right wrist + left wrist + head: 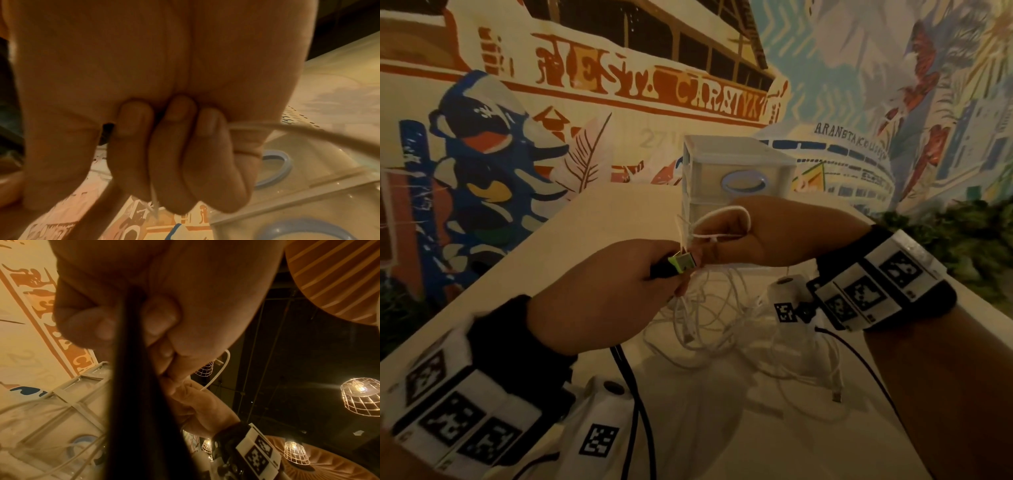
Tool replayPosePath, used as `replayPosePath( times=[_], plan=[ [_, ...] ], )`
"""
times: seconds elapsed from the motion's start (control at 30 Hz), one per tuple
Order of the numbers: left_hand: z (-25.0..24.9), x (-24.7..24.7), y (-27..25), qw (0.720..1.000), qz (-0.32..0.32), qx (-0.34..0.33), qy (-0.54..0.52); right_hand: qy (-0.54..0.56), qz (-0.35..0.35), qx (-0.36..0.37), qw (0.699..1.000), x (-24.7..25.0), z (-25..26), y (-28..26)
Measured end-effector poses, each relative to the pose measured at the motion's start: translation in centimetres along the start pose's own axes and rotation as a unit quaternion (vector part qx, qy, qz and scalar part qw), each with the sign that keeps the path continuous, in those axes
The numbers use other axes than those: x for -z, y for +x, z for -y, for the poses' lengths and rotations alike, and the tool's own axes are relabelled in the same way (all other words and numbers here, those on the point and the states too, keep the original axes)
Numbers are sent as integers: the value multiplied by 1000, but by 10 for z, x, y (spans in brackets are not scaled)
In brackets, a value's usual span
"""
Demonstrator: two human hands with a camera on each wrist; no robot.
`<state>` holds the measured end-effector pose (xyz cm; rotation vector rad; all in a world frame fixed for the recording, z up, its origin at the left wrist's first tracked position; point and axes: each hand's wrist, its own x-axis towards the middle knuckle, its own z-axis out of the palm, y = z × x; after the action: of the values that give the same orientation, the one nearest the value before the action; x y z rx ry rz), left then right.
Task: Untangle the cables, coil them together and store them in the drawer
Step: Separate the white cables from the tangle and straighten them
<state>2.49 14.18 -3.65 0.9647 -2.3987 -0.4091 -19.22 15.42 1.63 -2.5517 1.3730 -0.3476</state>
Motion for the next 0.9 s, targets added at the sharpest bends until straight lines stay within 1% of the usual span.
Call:
replayPosePath(
  times=[0.07, 0.1, 0.17, 0.2, 0.23, 0.33, 0.4, 0.5, 0.6, 0.7, 0.77, 0.83, 0.9],
  plan=[
    [-5, 2, -2, 1000, 2, -1, -5, 30, -14, 22, 999, 0, 3, 1],
    [-5, 3, -2, 1000, 4, -2, -7, 67, -16, 33, 997, 1, 6, 0],
    [-5, 3, -3, 1000, 15, 0, -1, 162, -25, 28, 986, 3, 11, -3],
    [-5, 3, -2, 1000, 20, 2, -3, 197, -28, 26, 980, 4, 11, -5],
    [-6, 3, -2, 1000, 21, 2, -6, 206, -38, 31, 977, 5, 12, -6],
    [-10, 3, -3, 1000, 23, 4, -19, 168, -66, 74, 981, 3, 15, -2],
    [-9, 1, -3, 999, 31, 13, -7, 139, -84, 79, 983, 3, 16, 0],
    [-5, -1, -4, 999, 36, 14, 13, 141, -144, 61, 978, 11, 13, -4],
    [-3, -1, -4, 999, 33, 1, 20, 129, -232, 23, 964, 18, 8, -9],
    [-3, -1, -3, 1000, 24, -6, 16, 116, -291, -17, 950, 20, 2, -7],
    [-2, 0, -3, 999, 31, -4, 12, 74, -301, -17, 951, 19, 0, -3],
    [0, 0, -3, 999, 40, 5, 9, 16, -291, -21, 956, 17, -1, -1],
    [-1, 1, -3, 999, 37, 11, -14, -14, -286, -33, 958, 20, -3, -3]
  ],
)
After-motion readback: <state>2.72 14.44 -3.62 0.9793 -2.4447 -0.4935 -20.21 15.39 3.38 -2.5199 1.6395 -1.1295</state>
